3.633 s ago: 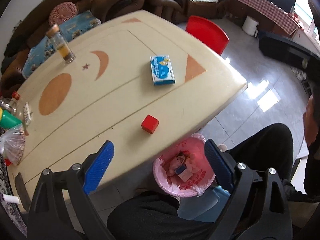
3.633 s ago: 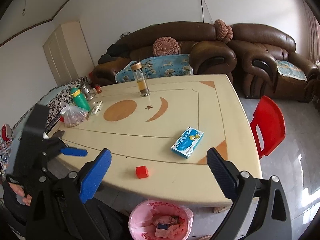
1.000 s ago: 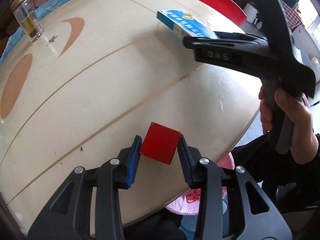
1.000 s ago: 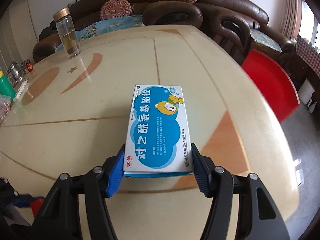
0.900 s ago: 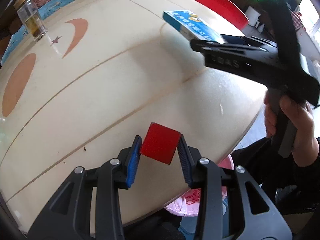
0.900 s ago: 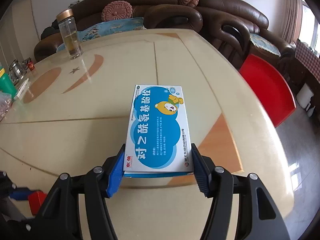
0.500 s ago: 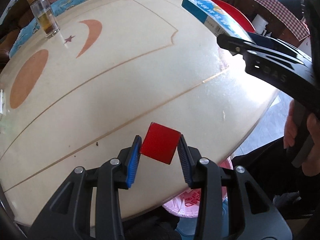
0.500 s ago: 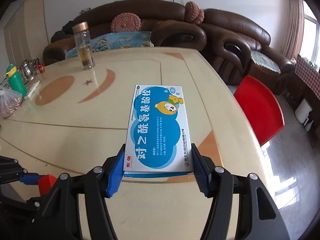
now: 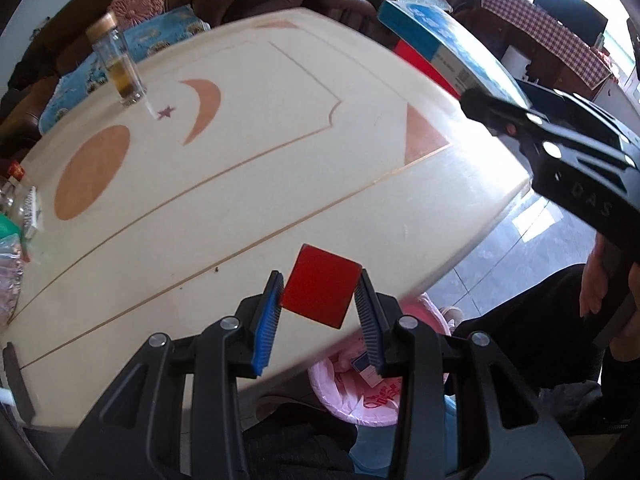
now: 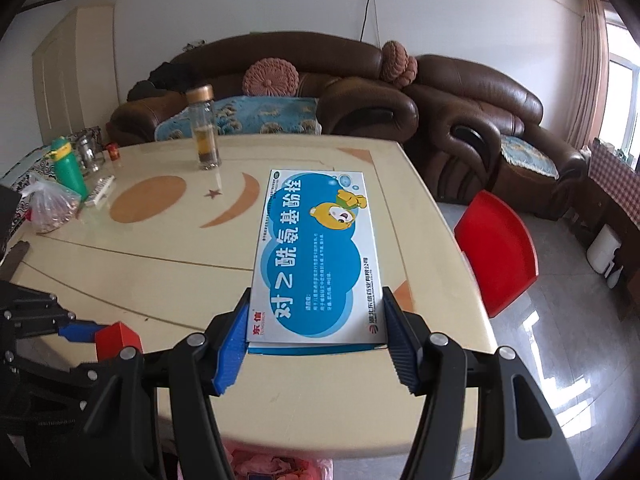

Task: Collect trash
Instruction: 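Carry the red cube and blue-white box with both tools over the pink bin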

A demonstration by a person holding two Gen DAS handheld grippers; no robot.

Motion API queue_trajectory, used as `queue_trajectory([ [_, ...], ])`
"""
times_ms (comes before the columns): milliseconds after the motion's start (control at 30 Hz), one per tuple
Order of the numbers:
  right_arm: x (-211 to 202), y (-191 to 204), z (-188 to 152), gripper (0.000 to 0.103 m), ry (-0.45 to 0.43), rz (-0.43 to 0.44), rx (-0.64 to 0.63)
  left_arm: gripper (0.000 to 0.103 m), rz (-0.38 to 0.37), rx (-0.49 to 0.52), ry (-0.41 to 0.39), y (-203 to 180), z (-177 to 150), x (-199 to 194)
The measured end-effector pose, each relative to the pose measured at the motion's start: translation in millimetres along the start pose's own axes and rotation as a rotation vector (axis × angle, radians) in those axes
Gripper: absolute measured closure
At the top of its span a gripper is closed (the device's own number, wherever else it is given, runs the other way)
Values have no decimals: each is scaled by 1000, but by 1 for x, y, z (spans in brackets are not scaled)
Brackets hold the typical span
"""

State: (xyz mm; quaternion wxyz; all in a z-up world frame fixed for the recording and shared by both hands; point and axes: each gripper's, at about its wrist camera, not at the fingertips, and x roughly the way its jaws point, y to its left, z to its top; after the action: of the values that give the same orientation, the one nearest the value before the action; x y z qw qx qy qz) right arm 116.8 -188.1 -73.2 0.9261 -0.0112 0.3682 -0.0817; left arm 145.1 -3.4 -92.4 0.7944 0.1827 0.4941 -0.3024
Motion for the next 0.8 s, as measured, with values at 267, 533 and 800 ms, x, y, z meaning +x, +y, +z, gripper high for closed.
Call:
queue_trajectory([
  [267, -60, 5, -12, 44, -38, 15, -19, 66, 3, -8, -68, -17, -21, -46],
  [533, -102, 14, -31, 44, -56, 20, -42, 66, 0, -13, -99, -30, -41, -66],
  [800, -138, 24, -58, 44, -60, 34, -68, 67, -6, -2, -82, -47, -63, -66],
])
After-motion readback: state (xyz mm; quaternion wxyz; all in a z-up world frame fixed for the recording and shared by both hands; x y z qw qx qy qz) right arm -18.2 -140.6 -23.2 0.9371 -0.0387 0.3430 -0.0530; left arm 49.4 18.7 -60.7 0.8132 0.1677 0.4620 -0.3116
